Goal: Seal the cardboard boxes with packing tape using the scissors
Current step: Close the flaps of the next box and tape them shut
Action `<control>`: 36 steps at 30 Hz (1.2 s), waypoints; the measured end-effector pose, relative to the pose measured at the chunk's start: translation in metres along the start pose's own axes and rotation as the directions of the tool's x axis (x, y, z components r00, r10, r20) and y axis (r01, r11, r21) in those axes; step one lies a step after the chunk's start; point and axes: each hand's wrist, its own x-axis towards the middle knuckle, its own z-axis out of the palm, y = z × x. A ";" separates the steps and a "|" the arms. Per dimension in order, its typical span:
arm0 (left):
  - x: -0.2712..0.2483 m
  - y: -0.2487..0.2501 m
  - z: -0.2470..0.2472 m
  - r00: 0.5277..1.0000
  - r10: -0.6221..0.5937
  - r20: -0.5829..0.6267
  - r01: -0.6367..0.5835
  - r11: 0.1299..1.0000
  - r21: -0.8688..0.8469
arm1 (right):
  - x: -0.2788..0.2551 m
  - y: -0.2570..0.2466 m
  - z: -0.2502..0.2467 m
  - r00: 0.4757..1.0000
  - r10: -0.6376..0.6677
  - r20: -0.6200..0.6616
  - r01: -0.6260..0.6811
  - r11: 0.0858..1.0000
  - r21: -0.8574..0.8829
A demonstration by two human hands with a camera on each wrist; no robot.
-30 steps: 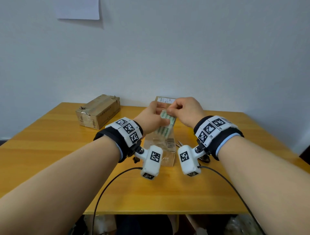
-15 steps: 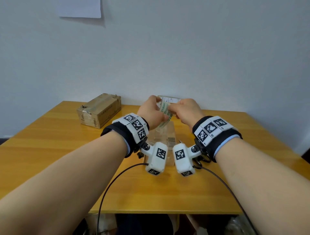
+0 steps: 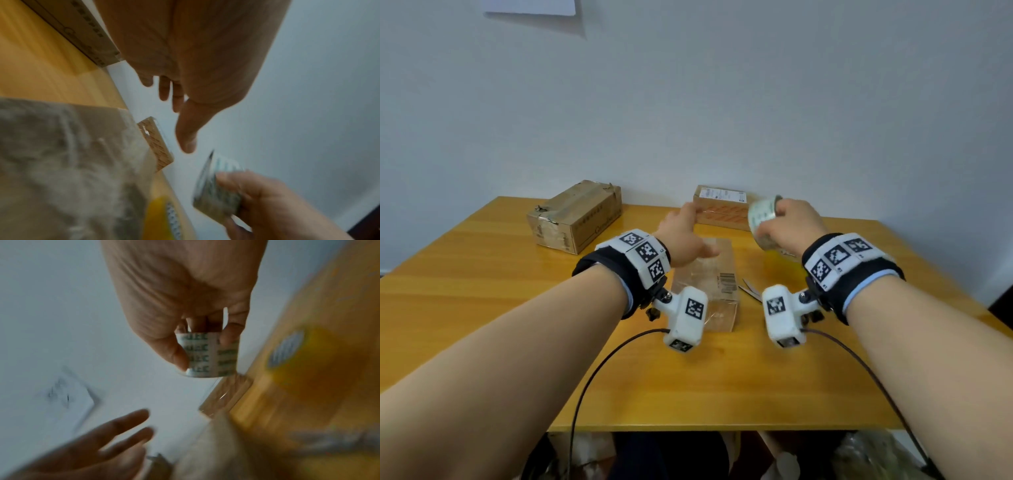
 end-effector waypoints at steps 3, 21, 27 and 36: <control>-0.003 -0.024 0.010 0.952 -0.299 0.072 0.282 0.943 0.177 | 0.001 0.026 0.003 0.991 0.063 0.117 0.011 0.839 -0.544; 0.011 -0.056 0.037 0.933 -0.282 0.222 0.303 0.951 -0.066 | -0.013 0.000 0.118 0.976 0.127 0.176 -0.029 0.881 -0.472; 0.003 -0.054 0.032 0.907 -0.276 0.319 0.363 0.895 -0.258 | -0.011 -0.007 0.115 0.941 0.190 0.279 -0.027 0.866 -0.500; 0.000 -0.065 0.027 0.892 -0.222 0.394 0.354 0.885 -0.302 | -0.017 -0.013 0.103 0.944 0.180 0.277 0.004 0.832 -0.555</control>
